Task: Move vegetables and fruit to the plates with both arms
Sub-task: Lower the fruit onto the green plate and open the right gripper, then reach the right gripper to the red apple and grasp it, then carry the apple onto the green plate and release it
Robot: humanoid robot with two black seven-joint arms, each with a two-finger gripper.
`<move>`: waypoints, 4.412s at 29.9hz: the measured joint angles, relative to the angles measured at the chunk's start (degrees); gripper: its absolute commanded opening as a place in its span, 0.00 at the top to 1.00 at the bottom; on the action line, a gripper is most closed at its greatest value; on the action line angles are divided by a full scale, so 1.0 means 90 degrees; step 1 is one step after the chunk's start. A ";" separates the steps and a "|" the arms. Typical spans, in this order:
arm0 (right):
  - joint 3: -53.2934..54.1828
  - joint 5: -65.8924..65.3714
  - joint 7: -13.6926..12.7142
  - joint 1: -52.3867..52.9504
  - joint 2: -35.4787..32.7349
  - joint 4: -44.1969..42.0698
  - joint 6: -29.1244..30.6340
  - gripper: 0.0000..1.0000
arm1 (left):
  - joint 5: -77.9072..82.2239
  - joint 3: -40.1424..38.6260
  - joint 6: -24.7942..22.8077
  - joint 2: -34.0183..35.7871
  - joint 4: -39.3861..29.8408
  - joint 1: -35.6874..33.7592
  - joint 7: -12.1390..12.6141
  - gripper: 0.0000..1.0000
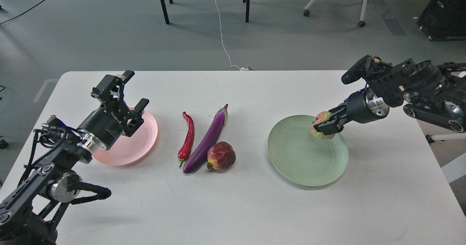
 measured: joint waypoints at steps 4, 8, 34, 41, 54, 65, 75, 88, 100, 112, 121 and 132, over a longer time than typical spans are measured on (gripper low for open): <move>0.0092 0.0008 0.0001 -0.0080 0.0046 0.0000 -0.0013 0.05 | 0.0000 -0.0005 0.0002 0.0001 -0.0056 -0.0006 -0.0007 0.02; 0.0249 0.0076 0.0001 0.0107 0.0099 0.0052 -0.0003 0.05 | 0.0000 -0.0006 0.0009 0.0056 -0.0081 -0.0006 -0.0016 0.02; 0.0152 0.1062 0.0000 0.0226 0.3317 -0.0794 -0.0229 0.05 | 0.0000 -0.0016 0.0014 0.0195 -0.0222 0.0022 -0.0019 0.02; 0.0171 0.1575 0.0000 -0.0009 0.3319 -0.0822 -0.0474 0.05 | 0.0000 -0.0016 0.0014 0.0195 -0.0222 0.0049 -0.0018 0.02; 0.0162 0.1764 0.0000 -0.0366 0.3320 -0.0907 -0.0818 0.05 | 0.0000 -0.0016 0.0012 0.0220 -0.0230 0.0106 -0.0018 0.02; 0.0252 0.1857 0.0000 -0.0723 0.3319 -0.0983 -0.1034 0.05 | 0.0000 -0.0016 0.0011 0.0232 -0.0235 0.0120 -0.0018 0.02; 0.0451 0.2220 0.0000 -0.0922 0.3319 -0.0957 -0.1039 0.05 | 0.0002 -0.0022 0.0012 0.0281 -0.0238 0.0151 -0.0018 0.02; 0.0473 0.2223 0.0000 -0.1215 0.3319 -0.0977 -0.1154 0.53 | 0.0002 -0.0062 0.0003 0.0292 -0.0264 0.0188 -0.0018 0.02; 0.0395 0.2272 0.0000 -0.0721 0.3317 -0.0758 -0.0994 0.61 | 0.0002 -0.0065 -0.0002 0.0335 -0.0324 0.0198 -0.0007 0.02; 0.0023 0.1229 0.0000 0.1033 0.1360 0.1224 0.0008 0.57 | 0.0002 -0.0048 -0.0031 0.0342 -0.0331 0.0188 -0.0007 0.02; -0.0414 0.0208 0.0000 0.0857 0.0328 0.1395 0.0004 0.05 | 0.0000 -0.0030 -0.0026 0.0346 -0.0461 0.0187 -0.0008 0.02; 0.0663 0.1199 0.0000 0.0619 -0.0339 0.1396 -0.0041 0.03 | 0.0101 0.0023 -0.0010 0.0681 -0.0542 0.0095 -0.0020 0.02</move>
